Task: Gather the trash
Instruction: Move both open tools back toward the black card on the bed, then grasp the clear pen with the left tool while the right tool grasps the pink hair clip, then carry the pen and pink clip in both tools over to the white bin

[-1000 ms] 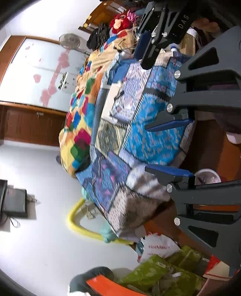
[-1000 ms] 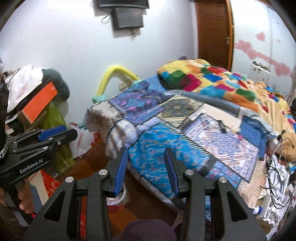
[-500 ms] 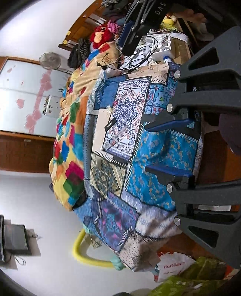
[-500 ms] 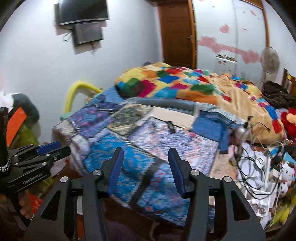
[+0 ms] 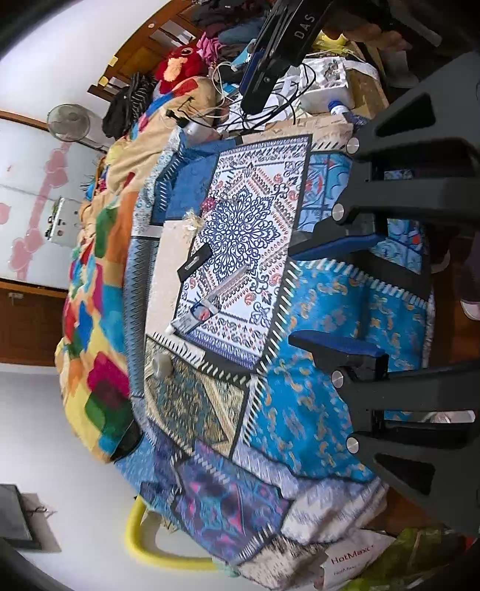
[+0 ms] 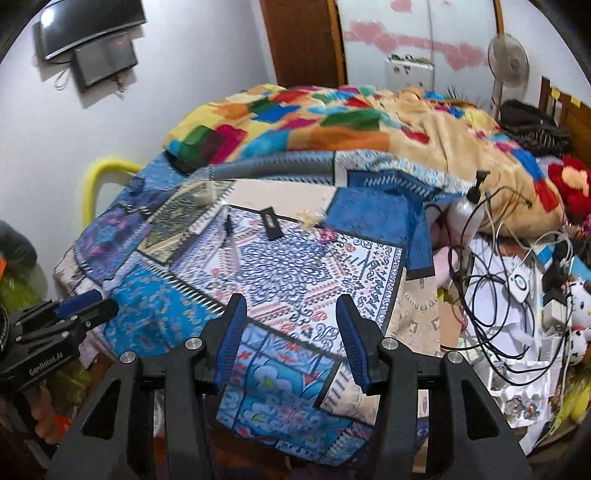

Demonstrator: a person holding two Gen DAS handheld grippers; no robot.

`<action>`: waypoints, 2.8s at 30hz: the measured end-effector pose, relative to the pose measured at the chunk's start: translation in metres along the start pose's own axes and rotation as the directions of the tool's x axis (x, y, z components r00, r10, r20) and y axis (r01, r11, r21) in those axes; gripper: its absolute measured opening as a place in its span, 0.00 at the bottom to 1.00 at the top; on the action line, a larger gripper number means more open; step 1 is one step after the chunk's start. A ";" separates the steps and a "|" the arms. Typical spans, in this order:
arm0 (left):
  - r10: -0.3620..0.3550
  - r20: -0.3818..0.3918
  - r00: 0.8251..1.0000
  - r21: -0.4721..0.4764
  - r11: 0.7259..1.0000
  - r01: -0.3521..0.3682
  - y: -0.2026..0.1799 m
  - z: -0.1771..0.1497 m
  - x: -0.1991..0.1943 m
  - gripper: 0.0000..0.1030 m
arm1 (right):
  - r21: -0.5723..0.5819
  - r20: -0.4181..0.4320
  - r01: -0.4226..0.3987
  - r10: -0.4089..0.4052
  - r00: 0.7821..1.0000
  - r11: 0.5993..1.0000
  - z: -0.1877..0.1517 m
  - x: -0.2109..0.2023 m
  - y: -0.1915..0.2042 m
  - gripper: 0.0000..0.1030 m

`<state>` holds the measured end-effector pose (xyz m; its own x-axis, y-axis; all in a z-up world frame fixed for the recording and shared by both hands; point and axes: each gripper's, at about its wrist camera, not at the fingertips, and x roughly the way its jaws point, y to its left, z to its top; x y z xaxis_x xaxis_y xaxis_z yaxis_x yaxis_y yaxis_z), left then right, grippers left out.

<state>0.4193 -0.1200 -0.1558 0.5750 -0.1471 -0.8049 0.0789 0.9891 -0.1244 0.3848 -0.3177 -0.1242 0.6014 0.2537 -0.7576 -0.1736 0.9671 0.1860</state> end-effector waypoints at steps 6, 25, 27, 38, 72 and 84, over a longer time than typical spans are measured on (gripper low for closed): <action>-0.033 -0.031 0.999 0.004 0.999 0.033 -0.003 0.016 0.050 0.37 | 0.024 -0.051 0.008 -0.007 0.999 1.000 0.010 0.048 -0.018 0.45; -0.031 -0.076 0.997 -0.021 0.999 0.029 -0.010 0.060 0.162 0.37 | -0.057 -0.048 0.037 -0.040 0.998 0.998 0.049 0.166 -0.039 0.39; -0.020 -0.075 0.997 -0.032 0.999 0.018 -0.009 0.063 0.168 0.33 | -0.086 -0.054 0.058 -0.063 0.997 0.995 0.048 0.172 -0.038 0.33; 0.008 -0.056 0.998 -0.067 0.998 -0.011 -0.011 0.056 0.168 0.09 | -0.062 -0.031 0.048 -0.050 0.998 0.997 0.050 0.162 -0.048 0.18; 0.051 -0.034 0.998 0.102 0.994 -0.048 -0.041 0.017 0.059 0.07 | -0.056 0.089 0.066 -0.061 0.994 0.996 0.041 0.006 -0.021 0.17; 0.017 0.159 0.987 0.048 0.999 -0.025 -0.007 0.008 -0.094 0.07 | -0.119 0.208 0.012 0.013 0.978 0.993 0.043 -0.073 0.041 0.17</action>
<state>0.3711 -0.1131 -0.0745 0.6984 -0.1268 -0.7044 0.1036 0.9917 -0.0757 0.3672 -0.2955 -0.0343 0.7481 0.2650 -0.6083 -0.2579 0.9608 0.1013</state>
